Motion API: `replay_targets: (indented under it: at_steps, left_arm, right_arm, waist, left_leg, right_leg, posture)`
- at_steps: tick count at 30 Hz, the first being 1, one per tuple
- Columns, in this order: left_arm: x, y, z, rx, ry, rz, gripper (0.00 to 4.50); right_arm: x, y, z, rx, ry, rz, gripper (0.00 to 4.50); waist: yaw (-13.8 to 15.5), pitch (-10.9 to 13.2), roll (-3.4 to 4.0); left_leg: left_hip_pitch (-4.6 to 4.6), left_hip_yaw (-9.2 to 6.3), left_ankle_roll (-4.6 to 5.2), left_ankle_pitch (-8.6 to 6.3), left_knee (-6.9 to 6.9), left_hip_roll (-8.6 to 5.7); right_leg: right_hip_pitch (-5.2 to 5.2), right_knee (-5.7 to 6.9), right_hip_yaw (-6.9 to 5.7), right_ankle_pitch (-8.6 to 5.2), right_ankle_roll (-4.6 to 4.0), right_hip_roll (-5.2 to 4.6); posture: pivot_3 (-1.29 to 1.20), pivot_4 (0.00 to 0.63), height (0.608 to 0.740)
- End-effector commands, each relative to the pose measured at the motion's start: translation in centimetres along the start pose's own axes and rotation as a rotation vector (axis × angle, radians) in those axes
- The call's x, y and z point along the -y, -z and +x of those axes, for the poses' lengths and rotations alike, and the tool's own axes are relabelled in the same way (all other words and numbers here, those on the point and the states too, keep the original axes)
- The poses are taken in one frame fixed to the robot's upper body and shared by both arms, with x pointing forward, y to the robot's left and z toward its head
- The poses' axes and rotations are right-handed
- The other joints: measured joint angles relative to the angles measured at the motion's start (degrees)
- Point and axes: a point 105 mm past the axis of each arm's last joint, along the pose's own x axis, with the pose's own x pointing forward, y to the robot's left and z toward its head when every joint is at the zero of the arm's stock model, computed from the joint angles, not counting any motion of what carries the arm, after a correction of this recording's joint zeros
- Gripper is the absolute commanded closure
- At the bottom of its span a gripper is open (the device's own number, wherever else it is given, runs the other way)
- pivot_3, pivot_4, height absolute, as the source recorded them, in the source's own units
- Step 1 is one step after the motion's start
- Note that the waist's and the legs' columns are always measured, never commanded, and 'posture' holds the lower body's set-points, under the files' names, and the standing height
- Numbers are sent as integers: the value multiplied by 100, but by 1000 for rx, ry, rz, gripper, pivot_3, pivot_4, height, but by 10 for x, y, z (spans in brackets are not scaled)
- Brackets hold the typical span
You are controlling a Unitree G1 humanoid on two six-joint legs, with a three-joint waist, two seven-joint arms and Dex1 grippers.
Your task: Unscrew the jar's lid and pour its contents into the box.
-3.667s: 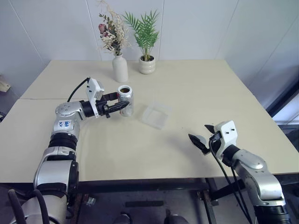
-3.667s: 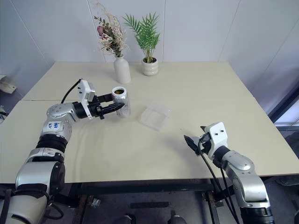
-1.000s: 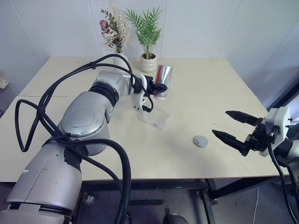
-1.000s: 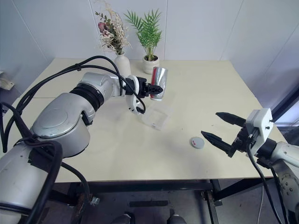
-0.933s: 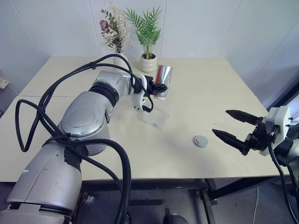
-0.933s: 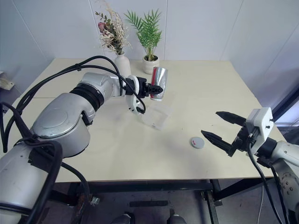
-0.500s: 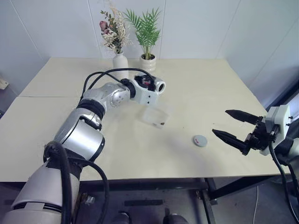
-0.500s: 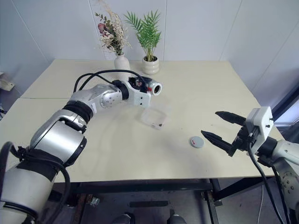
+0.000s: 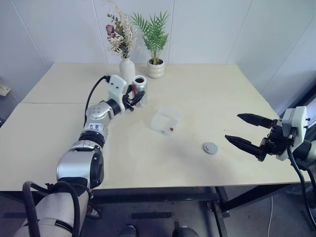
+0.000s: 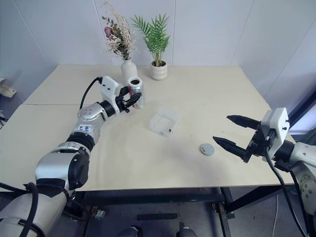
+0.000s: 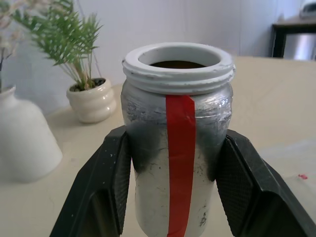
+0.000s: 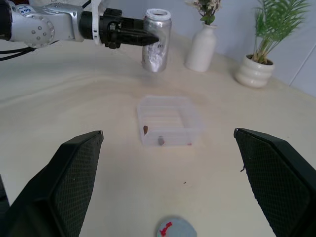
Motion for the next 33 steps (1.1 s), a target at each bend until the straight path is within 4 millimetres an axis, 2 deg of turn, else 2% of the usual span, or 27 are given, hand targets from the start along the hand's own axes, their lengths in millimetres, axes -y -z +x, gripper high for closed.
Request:
replay_targets:
  at_steps: [1,9,15,22,23,26,33]
  left_arm:
    - [-3,5,-13,24,20,-34,2394]
    - [4,40,-32,-67,85,-55,2394]
    - [6,44,-32,-120,111,-35,2394]
    - [8,45,-33,-149,138,-7,186]
    - [8,45,-33,-149,137,-5,25]
    - [6,42,-33,-146,144,19,25]
    - [-1,38,-50,-177,224,36,25]
  right_arm:
    - [3,-12,1,20,-18,-43,24]
    - [4,-11,3,15,-45,-40,24]
    - [3,-12,3,12,-52,-44,24]
    - [3,-11,2,7,-50,-48,0]
    - [3,-11,2,7,-49,-48,0]
    - [3,-11,2,5,-46,-51,0]
    - [3,-10,1,0,-46,-53,0]
  waist:
    - [-4,0,0]
    - [17,0,0]
    - [14,-1,2]
    - [12,-1,2]
    - [11,-1,2]
    - [12,-1,2]
    - [6,-1,2]
  left_leg:
    - [3,0,1,0,2,0]
    - [2,0,10,7,7,0]
    - [3,-1,11,7,6,1]
    - [2,-1,11,7,4,1]
    - [1,-1,11,7,3,1]
    - [2,-1,12,6,-1,2]
    - [2,1,12,6,-16,3]
  right_leg:
    - [2,3,0,2,-1,0]
    - [7,-7,0,25,3,-1]
    - [9,-11,0,27,3,-1]
    - [9,-17,0,27,3,-1]
    - [8,-19,0,27,3,-1]
    - [8,-23,0,27,3,-1]
    - [7,-38,0,28,2,-1]
  posture:
    - [0,150,740]
    - [0,150,740]
    - [0,150,740]
    - [0,150,740]
    - [0,150,740]
    - [0,150,740]
    - [0,150,740]
